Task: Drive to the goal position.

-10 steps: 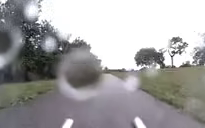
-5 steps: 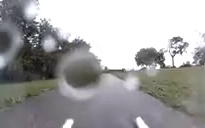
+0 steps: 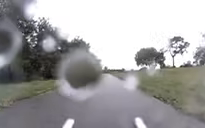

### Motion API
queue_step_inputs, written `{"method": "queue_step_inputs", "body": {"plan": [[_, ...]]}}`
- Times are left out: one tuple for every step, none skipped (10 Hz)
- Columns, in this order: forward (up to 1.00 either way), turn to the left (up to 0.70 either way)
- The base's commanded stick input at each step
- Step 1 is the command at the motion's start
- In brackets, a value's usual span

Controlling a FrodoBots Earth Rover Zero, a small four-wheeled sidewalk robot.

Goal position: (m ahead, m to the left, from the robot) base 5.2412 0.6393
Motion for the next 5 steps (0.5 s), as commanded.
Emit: {"method": "queue_step_inputs", "body": {"plan": [[0.70, 0.00], [0.70, 0.00], [0.70, 0.00], [0.70, 0.00], [0.70, 0.00]]}}
